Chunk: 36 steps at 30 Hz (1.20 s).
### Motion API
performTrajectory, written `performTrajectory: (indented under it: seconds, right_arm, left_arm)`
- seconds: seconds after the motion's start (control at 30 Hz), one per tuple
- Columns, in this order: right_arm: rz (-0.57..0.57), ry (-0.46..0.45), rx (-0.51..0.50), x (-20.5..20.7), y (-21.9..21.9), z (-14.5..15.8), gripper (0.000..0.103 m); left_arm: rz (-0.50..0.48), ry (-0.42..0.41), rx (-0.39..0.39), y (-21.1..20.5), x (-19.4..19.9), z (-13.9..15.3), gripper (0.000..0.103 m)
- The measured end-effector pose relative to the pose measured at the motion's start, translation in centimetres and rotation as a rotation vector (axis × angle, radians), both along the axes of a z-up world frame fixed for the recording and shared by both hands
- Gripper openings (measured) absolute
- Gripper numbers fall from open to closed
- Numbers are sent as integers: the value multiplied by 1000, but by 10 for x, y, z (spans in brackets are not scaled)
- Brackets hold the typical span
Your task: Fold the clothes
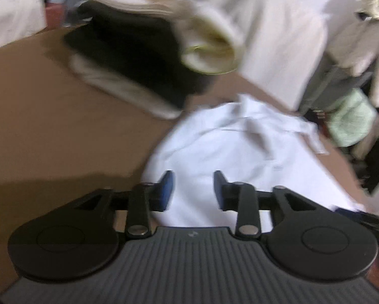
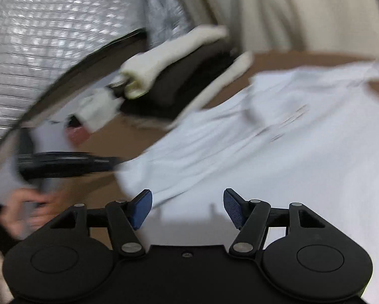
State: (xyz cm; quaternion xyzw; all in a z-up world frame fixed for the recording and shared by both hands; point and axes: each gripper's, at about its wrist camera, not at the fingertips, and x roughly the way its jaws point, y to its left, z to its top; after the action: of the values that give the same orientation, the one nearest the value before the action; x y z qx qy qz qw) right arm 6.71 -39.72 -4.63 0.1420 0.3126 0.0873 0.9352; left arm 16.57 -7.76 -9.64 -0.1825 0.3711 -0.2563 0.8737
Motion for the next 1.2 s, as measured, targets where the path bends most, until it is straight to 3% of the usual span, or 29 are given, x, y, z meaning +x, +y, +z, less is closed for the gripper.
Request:
performTrajectory:
  seconds: [0.07, 0.13, 0.23, 0.3, 0.33, 0.37, 0.4, 0.43, 0.5, 0.67, 0.73, 0.87, 0.9, 0.93, 1.03, 1.13, 1.2]
  right_arm:
    - [-3, -5, -93, 12, -9, 11, 68]
    - [30, -12, -216, 27, -7, 19, 68]
    - [133, -46, -367, 48, -6, 29, 67]
    - [219, -73, -416, 61, -12, 34, 67]
    - [256, -79, -412, 67, -19, 36, 67]
    - [293, -85, -408, 72, -25, 39, 67]
    - [309, -83, -424, 79, -30, 39, 67]
    - [317, -77, -448, 86, -34, 38, 67]
    - [327, -76, -495, 104, -42, 29, 67]
    - [337, 30, -575, 158, -45, -24, 67]
    - [361, 57, -569, 176, -46, -42, 67]
    - [351, -18, -674, 196, -43, -59, 67]
    - [346, -39, -696, 200, -43, -60, 63]
    - [340, -48, -699, 205, -46, -59, 52]
    - [316, -47, -653, 220, -58, -51, 21]
    - [289, -35, -533, 229, -78, -33, 16]
    - [257, -32, -449, 233, -91, -19, 13]
  left_arm:
    - [-51, 60, -79, -16, 4, 11, 39]
    - [-66, 106, -58, -45, 13, 18, 41]
    - [8, 172, 195, -113, 41, 27, 41]
    - [28, 244, 71, -130, 68, 25, 41]
    - [89, 296, -50, -131, 81, 21, 41]
    - [136, 322, -107, -134, 91, 20, 41]
    - [151, 319, -115, -141, 100, 20, 41]
    - [165, 316, -118, -149, 108, 19, 41]
    - [182, 287, -31, -167, 115, 10, 46]
    - [156, 211, 144, -182, 98, -51, 47]
    - [100, 114, 201, -188, 86, -51, 48]
    - [-29, -120, 329, -189, 64, -59, 51]
    - [-46, -157, 336, -183, 58, -65, 51]
    - [-51, -163, 297, -174, 57, -69, 51]
    - [21, -81, 157, -151, 66, -65, 52]
    - [35, -63, 119, -144, 69, -61, 52]
    - [13, -84, 169, -150, 67, -61, 52]
